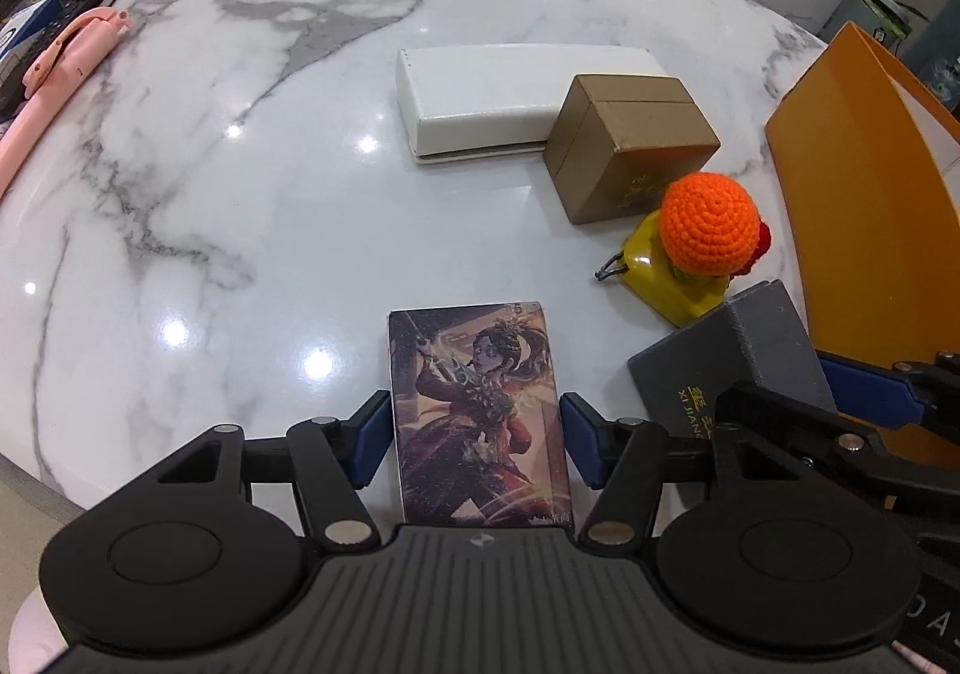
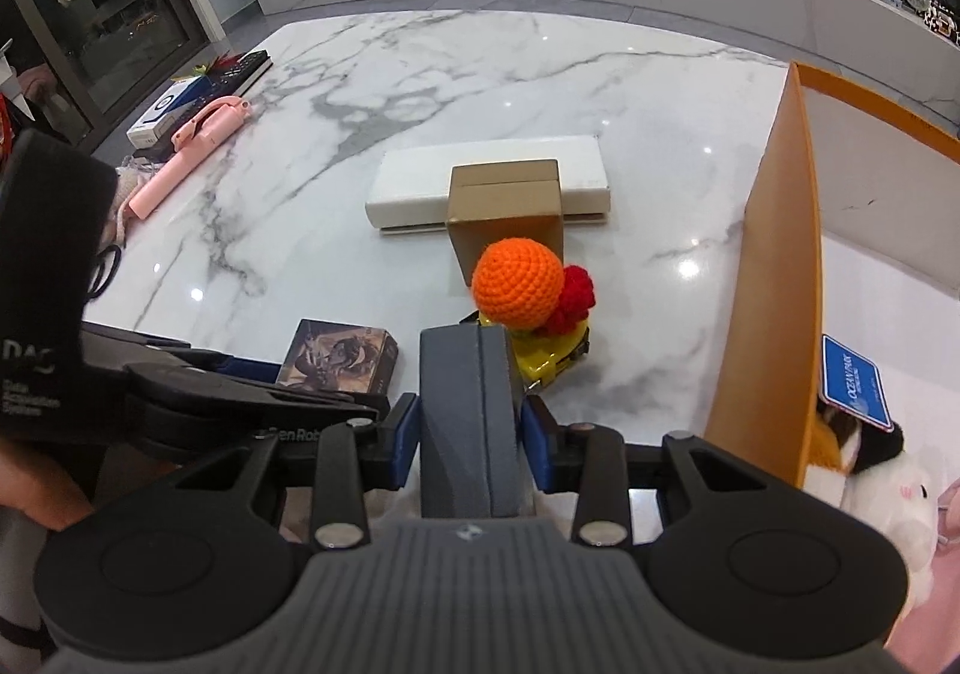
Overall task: Organize objects
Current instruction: 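Lift and carry the picture book and black box over the orange box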
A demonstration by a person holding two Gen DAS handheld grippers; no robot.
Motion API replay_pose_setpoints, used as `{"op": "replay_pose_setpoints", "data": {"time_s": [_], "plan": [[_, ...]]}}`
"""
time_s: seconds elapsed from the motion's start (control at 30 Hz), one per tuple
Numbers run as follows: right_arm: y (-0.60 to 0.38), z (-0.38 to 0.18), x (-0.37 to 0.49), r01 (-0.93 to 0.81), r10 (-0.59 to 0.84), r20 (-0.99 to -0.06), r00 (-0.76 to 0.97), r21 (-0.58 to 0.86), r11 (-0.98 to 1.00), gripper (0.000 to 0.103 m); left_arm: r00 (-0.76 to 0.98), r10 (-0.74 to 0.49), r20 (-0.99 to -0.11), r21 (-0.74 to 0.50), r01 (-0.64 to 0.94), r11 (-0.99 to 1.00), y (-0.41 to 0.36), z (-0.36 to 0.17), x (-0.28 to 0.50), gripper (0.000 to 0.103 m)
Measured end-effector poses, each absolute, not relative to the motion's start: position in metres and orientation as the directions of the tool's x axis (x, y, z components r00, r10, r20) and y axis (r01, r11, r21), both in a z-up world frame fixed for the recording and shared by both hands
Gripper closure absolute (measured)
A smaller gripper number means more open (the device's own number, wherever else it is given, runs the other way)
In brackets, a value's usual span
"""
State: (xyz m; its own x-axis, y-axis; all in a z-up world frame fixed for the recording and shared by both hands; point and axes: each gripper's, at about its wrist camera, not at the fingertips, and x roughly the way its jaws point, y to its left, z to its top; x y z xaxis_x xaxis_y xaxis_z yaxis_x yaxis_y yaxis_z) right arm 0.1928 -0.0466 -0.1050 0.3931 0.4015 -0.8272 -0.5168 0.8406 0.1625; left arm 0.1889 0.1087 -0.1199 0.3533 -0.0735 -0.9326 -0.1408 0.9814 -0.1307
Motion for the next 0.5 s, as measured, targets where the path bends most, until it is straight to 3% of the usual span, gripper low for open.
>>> {"op": "replay_pose_setpoints", "data": {"time_s": [0.3, 0.5], "plan": [[-0.064, -0.085, 0.179, -0.494, 0.443, -0.777, 0.447, 0.198, 0.846, 0.066, 0.441, -0.110, -0.891, -0.196, -0.153, 0.969, 0.114, -0.085, 0.171, 0.035], [-0.093, -0.044, 0.173, -0.481, 0.499, -0.695, 0.517, 0.246, 0.841, 0.066, 0.538, -0.143, -0.831, -0.184, -0.022, 0.983, 0.086, -0.030, 0.168, 0.035]]}}
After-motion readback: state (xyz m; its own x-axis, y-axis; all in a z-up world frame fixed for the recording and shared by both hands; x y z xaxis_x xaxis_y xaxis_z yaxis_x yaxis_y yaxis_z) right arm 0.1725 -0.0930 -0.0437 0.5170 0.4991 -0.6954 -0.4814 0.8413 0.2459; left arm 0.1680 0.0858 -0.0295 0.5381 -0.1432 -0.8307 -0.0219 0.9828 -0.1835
